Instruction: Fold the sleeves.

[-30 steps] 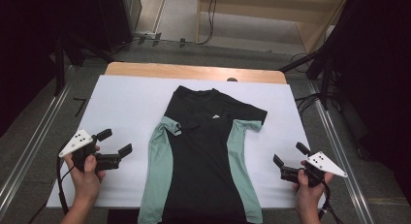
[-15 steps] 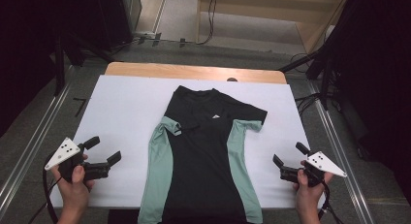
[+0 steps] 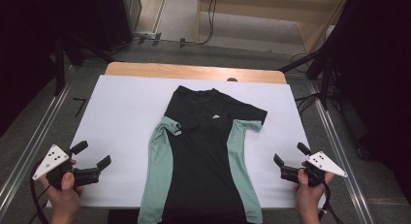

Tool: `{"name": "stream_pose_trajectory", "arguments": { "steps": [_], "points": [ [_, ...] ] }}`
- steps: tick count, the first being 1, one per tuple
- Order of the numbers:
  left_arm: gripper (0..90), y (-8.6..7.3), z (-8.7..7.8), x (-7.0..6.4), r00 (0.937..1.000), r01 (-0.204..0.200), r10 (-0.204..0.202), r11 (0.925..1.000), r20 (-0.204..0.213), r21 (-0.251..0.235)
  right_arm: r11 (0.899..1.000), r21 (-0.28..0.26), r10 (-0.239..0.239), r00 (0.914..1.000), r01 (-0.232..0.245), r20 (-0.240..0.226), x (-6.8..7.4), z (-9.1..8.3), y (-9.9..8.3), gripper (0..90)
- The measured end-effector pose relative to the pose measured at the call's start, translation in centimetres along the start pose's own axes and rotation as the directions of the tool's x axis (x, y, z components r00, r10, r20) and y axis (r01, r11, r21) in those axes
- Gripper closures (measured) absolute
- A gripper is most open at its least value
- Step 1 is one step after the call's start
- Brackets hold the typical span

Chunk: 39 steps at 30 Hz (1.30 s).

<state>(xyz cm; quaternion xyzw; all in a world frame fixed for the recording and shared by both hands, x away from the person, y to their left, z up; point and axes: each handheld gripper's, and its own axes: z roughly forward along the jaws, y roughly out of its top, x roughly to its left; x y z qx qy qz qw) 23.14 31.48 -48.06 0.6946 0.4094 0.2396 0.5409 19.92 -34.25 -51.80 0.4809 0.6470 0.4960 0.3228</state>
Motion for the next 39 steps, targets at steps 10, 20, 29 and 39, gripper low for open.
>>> {"name": "stream_pose_trajectory", "arguments": {
  "steps": [10, 20, 29, 39],
  "points": [
    [0.0, -0.2, 0.2, -0.3, 0.9999, -0.014, 0.014, 0.9999, -0.002, -0.009, 1.0, 0.018, 0.003, 0.9999, -0.003, -0.016, 0.3, 0.1, 1.1, 0.0],
    [0.0, -0.4, 0.0, -0.1, 1.0, -0.009, 0.009, 0.9997, -0.001, -0.022, 1.0, 0.018, 0.009, 0.9997, -0.009, -0.023, 0.4, 0.7, 3.2, 0.0],
    [0.0, -0.3, -0.1, 0.0, 0.9999, -0.014, 0.014, 0.9997, -0.007, -0.022, 1.0, 0.021, -0.003, 0.9988, 0.004, -0.048, 0.8, 2.3, 5.5, 0.0],
    [0.0, -0.3, -0.2, -0.1, 0.9998, -0.019, 0.019, 0.9992, 0.002, -0.036, 0.999, 0.022, 0.024, 0.9971, -0.023, -0.072, 0.7, 3.9, 8.2, 0.0]
  ]
}}
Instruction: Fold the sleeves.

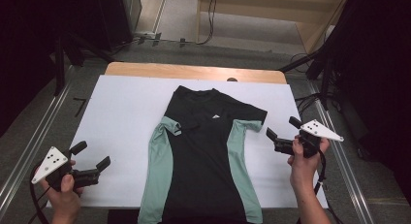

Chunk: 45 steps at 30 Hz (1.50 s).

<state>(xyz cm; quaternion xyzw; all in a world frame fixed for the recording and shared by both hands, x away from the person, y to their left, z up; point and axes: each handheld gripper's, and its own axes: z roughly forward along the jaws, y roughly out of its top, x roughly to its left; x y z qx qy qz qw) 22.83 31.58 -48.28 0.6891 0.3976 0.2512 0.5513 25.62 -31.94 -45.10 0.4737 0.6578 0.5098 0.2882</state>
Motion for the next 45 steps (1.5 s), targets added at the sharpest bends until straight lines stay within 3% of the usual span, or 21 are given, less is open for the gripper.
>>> {"name": "stream_pose_trajectory", "arguments": {
  "steps": [11, 29, 40, 45],
  "points": [
    [0.0, 0.0, 0.0, 0.0, 1.0, -0.002, 0.002, 1.0, 0.002, 0.005, 1.0, 0.021, 0.013, 0.9999, -0.013, -0.009, -0.7, 1.7, 1.8, 0.0],
    [0.0, -0.1, 0.1, -0.2, 0.9999, -0.012, 0.012, 0.9998, 0.003, 0.015, 0.997, 0.074, 0.007, 0.9997, -0.005, -0.023, -1.6, 4.4, 3.3, 0.0],
    [0.0, -0.1, 0.1, -0.2, 0.9999, -0.014, 0.014, 0.9998, 0.004, 0.016, 0.99, 0.134, 0.048, 0.9984, -0.043, -0.031, -2.8, 6.4, 3.4, 0.0],
    [0.0, 0.0, 0.1, -0.2, 0.9999, -0.013, 0.013, 0.9998, 0.003, 0.013, 0.985, 0.152, 0.081, 0.9966, -0.077, -0.016, -3.3, 7.2, 3.3, 9.3]
  ]
}}
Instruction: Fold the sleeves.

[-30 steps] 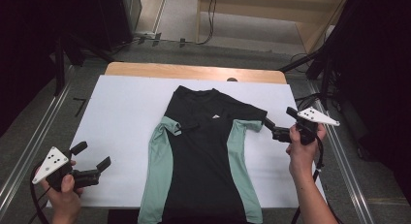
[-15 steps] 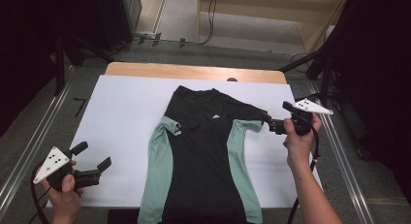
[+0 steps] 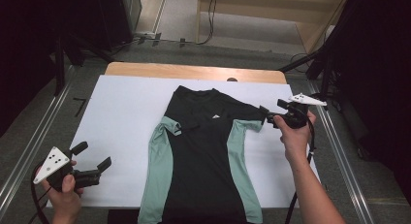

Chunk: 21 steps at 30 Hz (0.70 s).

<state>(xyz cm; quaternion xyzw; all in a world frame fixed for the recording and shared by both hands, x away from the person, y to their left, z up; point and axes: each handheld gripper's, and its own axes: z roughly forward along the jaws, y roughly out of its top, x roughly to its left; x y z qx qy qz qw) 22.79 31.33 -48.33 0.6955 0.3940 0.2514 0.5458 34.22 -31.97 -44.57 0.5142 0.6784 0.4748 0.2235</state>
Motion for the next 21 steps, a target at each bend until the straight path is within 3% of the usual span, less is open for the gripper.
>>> {"name": "stream_pose_trajectory", "arguments": {
  "steps": [4, 7, 11, 21],
  "points": [
    [0.0, 0.0, 0.0, 0.0, 1.0, -0.004, 0.004, 1.0, 0.002, 0.0, 0.999, 0.037, 0.022, 0.9995, -0.023, 0.022, -0.3, 0.8, 0.0, 14.6],
    [0.0, 0.0, 0.0, 0.0, 1.0, -0.001, 0.002, 1.0, -0.003, 0.004, 0.998, 0.054, 0.032, 0.9975, -0.035, 0.063, -0.4, 1.5, 0.2, 23.6],
    [0.0, 0.0, -0.1, 0.2, 1.0, 0.004, -0.004, 1.0, -0.007, -0.002, 0.995, 0.08, 0.052, 0.9954, -0.058, 0.081, -0.6, 2.3, 0.5, 33.1],
    [0.0, -0.1, -0.1, 0.2, 1.0, 0.003, -0.003, 1.0, -0.006, 0.004, 0.987, 0.127, 0.083, 0.9896, -0.097, 0.118, -1.5, 4.0, 0.7, 42.6]
  ]
}}
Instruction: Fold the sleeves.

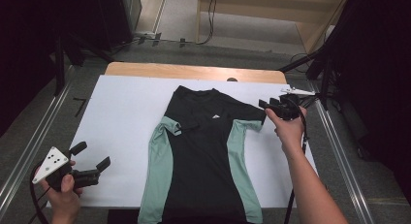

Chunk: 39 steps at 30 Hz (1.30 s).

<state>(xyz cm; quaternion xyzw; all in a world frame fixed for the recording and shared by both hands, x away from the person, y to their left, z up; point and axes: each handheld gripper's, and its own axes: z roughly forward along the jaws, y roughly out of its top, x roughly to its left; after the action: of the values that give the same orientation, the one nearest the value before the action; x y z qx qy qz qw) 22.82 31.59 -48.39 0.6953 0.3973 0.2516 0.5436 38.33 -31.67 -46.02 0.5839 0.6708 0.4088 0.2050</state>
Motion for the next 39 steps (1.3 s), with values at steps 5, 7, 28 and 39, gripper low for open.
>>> {"name": "stream_pose_trajectory", "arguments": {
  "steps": [5, 7, 28, 39],
  "points": [
    [0.0, 0.0, 0.0, 0.1, 1.0, 0.001, -0.001, 1.0, -0.003, 0.0, 0.999, 0.034, 0.014, 0.9997, -0.015, 0.02, -0.3, 0.8, 0.0, 44.6],
    [0.0, 0.0, 0.0, 0.1, 1.0, 0.002, -0.002, 1.0, -0.002, -0.001, 0.998, 0.056, 0.02, 0.9992, -0.022, 0.034, -0.5, 1.2, -0.1, 45.8],
    [0.0, -0.1, 0.1, 0.0, 1.0, 0.0, 0.0, 1.0, -0.001, 0.006, 0.977, 0.195, 0.061, 0.9911, -0.084, 0.118, -2.2, 3.8, -1.5, 50.9],
    [0.0, -0.1, 0.1, 0.1, 1.0, 0.003, -0.003, 1.0, -0.002, 0.008, 0.971, 0.234, 0.013, 0.9903, -0.045, 0.138, -2.0, 4.9, -2.3, 50.4]
  ]
}}
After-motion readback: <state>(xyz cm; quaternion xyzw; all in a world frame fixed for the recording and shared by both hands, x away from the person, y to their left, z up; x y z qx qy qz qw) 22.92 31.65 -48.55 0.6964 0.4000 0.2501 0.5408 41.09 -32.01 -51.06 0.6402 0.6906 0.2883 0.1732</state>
